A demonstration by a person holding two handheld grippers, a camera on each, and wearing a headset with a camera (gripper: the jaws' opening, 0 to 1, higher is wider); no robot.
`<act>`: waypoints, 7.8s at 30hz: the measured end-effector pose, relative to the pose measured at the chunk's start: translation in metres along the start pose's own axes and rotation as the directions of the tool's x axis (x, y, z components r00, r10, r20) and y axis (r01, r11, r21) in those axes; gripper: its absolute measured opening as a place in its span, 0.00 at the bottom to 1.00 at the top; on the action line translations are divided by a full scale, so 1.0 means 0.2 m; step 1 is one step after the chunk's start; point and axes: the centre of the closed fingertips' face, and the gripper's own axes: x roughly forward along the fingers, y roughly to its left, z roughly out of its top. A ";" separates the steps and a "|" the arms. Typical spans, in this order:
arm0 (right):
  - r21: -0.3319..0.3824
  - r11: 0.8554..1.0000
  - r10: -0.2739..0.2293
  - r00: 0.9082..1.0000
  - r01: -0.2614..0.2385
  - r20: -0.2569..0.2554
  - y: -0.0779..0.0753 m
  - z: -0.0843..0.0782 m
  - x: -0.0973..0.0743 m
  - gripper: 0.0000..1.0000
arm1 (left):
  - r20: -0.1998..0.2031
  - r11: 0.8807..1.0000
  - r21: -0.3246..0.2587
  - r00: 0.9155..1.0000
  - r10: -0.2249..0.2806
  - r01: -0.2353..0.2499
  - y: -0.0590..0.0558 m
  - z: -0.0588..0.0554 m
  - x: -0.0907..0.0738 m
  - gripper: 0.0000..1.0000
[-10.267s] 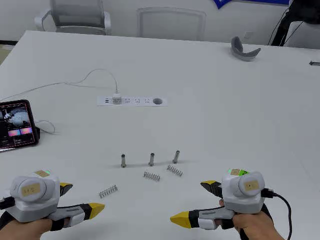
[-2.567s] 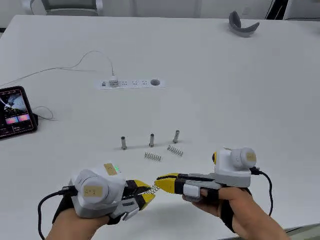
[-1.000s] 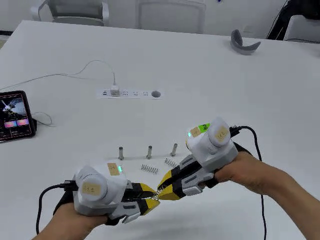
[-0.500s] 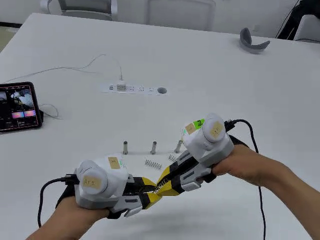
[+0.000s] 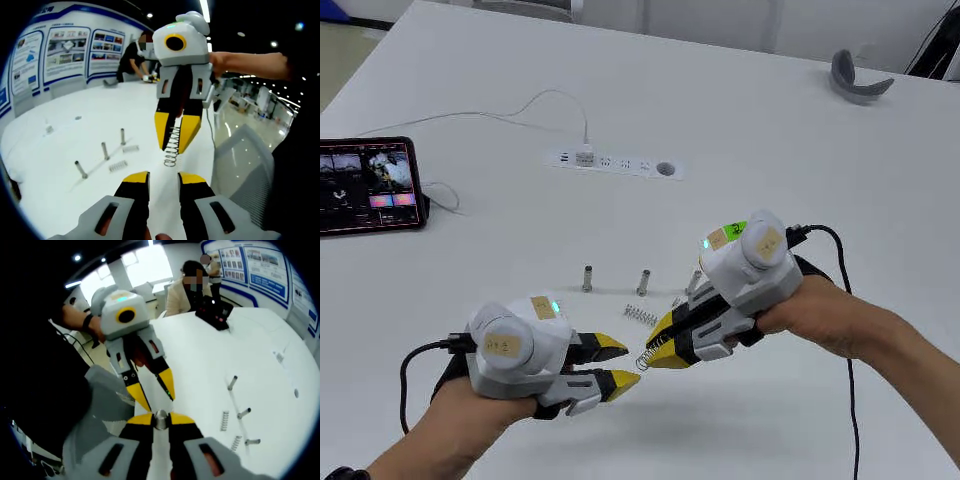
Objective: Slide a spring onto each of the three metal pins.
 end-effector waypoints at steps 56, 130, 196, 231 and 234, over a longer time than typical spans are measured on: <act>-0.109 0.986 -0.139 0.979 0.123 -0.151 -0.61 0.05 0.17 0.12 | -0.046 0.932 -0.188 0.951 0.306 -0.309 0.43 -0.23 -0.27 0.59; -0.191 0.978 -0.125 0.968 0.083 -0.220 -0.84 0.14 0.50 0.13 | -0.061 0.883 -0.293 0.929 0.366 -0.368 0.49 -0.31 -0.38 0.70; -0.092 0.978 -0.199 0.962 0.185 -0.187 -0.87 0.05 0.45 0.47 | -0.038 0.879 -0.304 0.926 0.375 -0.368 0.43 -0.27 -0.43 0.71; 0.187 0.940 -0.305 0.948 0.284 0.095 -0.76 0.11 0.25 0.58 | -0.028 0.887 -0.287 0.929 0.370 -0.362 0.42 -0.23 -0.42 0.71; 0.205 0.936 -0.314 0.942 0.286 0.118 -0.75 0.11 0.23 0.61 | -0.028 0.888 -0.285 0.929 0.368 -0.360 0.43 -0.22 -0.42 0.71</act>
